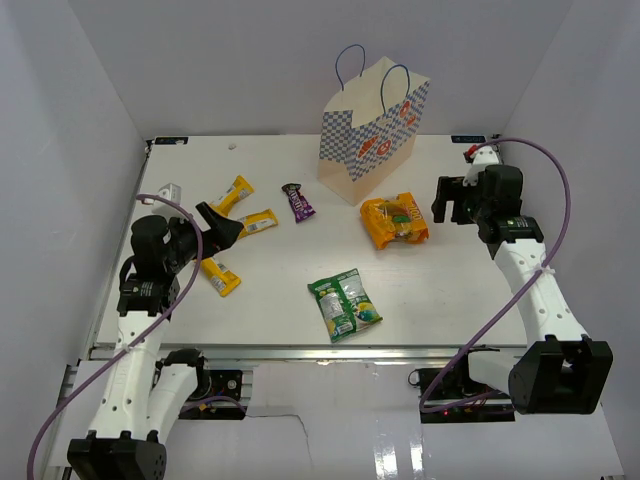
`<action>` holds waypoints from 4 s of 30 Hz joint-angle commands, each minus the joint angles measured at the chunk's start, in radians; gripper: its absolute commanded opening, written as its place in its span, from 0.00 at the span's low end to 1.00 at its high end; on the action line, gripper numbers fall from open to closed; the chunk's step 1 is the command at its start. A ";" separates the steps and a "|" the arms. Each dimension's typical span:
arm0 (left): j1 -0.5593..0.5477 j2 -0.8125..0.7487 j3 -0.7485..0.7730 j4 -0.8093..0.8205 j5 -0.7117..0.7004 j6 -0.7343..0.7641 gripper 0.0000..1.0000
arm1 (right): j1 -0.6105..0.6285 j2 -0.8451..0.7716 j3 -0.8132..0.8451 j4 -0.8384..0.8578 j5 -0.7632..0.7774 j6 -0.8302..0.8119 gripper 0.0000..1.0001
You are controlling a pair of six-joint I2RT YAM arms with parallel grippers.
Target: Place the snacks into the paper bag
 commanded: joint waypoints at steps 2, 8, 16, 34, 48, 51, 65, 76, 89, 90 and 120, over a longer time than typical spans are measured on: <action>0.002 -0.034 0.019 -0.013 0.014 -0.007 0.98 | -0.001 -0.016 0.046 -0.036 -0.342 -0.253 0.90; 0.002 -0.060 0.016 -0.037 0.009 -0.013 0.98 | 0.095 0.015 0.095 -0.364 -0.705 -0.671 0.90; 0.002 -0.089 0.005 -0.062 0.009 -0.032 0.98 | 0.306 0.082 0.017 -0.311 -0.586 -0.465 0.90; 0.002 -0.183 -0.008 -0.166 -0.012 -0.082 0.98 | 0.584 0.443 -0.005 -0.075 -0.167 0.243 0.90; 0.002 -0.183 -0.004 -0.183 -0.020 -0.090 0.98 | 0.669 0.529 -0.068 -0.015 -0.210 0.225 0.96; 0.002 -0.187 -0.004 -0.189 -0.021 -0.093 0.98 | 0.669 0.549 -0.060 -0.016 -0.211 0.221 0.94; 0.002 -0.178 0.001 -0.188 -0.028 -0.090 0.98 | 0.658 0.434 -0.106 0.036 -0.179 0.093 0.08; 0.002 -0.164 0.002 -0.157 -0.023 -0.081 0.98 | 0.529 0.263 0.092 -0.129 -0.751 -0.599 0.08; 0.002 -0.181 -0.004 -0.148 -0.031 -0.073 0.98 | 0.436 0.470 0.786 -0.013 -0.435 -0.840 0.08; 0.002 -0.178 -0.005 -0.145 -0.028 -0.073 0.98 | 0.431 0.502 0.911 -0.004 -0.422 -0.846 0.08; 0.002 -0.126 -0.039 -0.069 0.012 -0.099 0.98 | 0.292 0.849 1.112 0.565 -0.176 -1.003 0.17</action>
